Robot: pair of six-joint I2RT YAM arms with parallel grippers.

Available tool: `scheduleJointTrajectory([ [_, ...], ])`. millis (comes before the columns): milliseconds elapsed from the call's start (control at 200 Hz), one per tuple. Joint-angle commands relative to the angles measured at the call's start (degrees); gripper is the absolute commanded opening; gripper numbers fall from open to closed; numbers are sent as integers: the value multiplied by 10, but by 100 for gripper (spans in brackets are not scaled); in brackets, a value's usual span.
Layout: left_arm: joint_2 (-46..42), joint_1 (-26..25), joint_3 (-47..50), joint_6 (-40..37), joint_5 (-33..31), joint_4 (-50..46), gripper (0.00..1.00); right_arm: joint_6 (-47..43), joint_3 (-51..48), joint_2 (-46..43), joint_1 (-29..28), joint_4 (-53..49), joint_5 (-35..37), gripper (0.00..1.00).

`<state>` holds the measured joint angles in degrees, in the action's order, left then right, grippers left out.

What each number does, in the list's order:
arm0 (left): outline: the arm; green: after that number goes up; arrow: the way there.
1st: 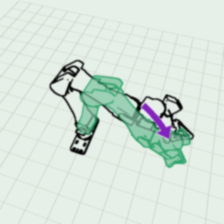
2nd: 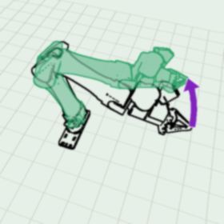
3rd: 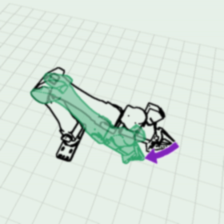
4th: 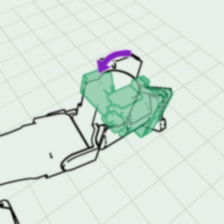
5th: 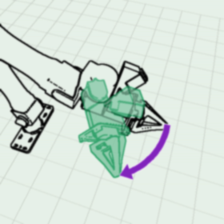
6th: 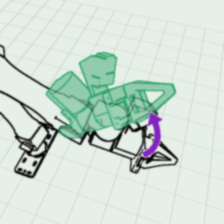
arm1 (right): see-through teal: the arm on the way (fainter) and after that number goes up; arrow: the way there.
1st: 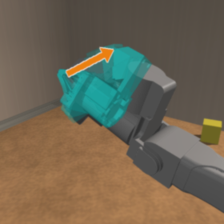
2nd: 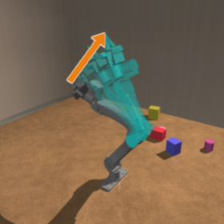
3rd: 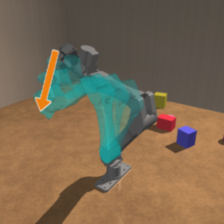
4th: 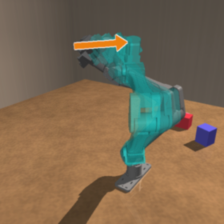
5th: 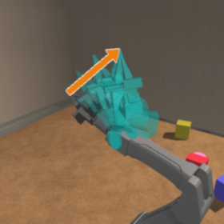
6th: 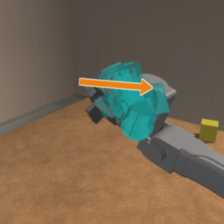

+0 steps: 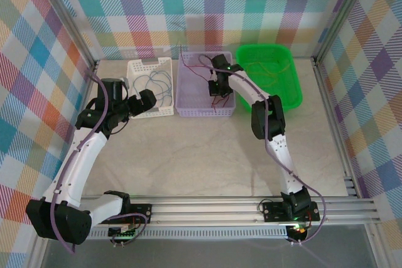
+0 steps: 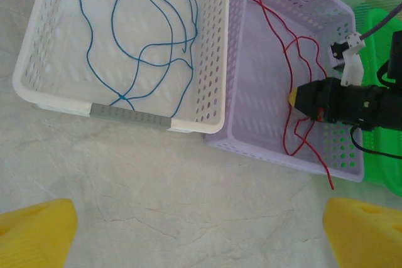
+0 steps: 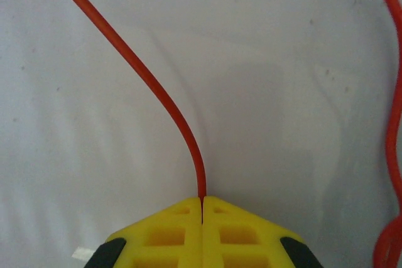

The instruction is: Untangle the cables

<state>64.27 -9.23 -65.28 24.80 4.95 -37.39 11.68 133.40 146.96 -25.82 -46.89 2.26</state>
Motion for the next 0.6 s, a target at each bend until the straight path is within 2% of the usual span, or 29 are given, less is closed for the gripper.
scheduleJointTrajectory([
  [0,-11,4,7,-8,-2,2,100,19,-23,-56,-1,-15,-15,0],
  [325,-9,4,6,-8,1,3,100,21,-75,-85,-5,-32,7,0],
  [490,-8,4,8,-8,3,4,100,13,-22,-39,-9,-89,21,0],
  [595,-8,4,8,-7,3,5,100,11,-21,-38,-9,-89,25,0],
])
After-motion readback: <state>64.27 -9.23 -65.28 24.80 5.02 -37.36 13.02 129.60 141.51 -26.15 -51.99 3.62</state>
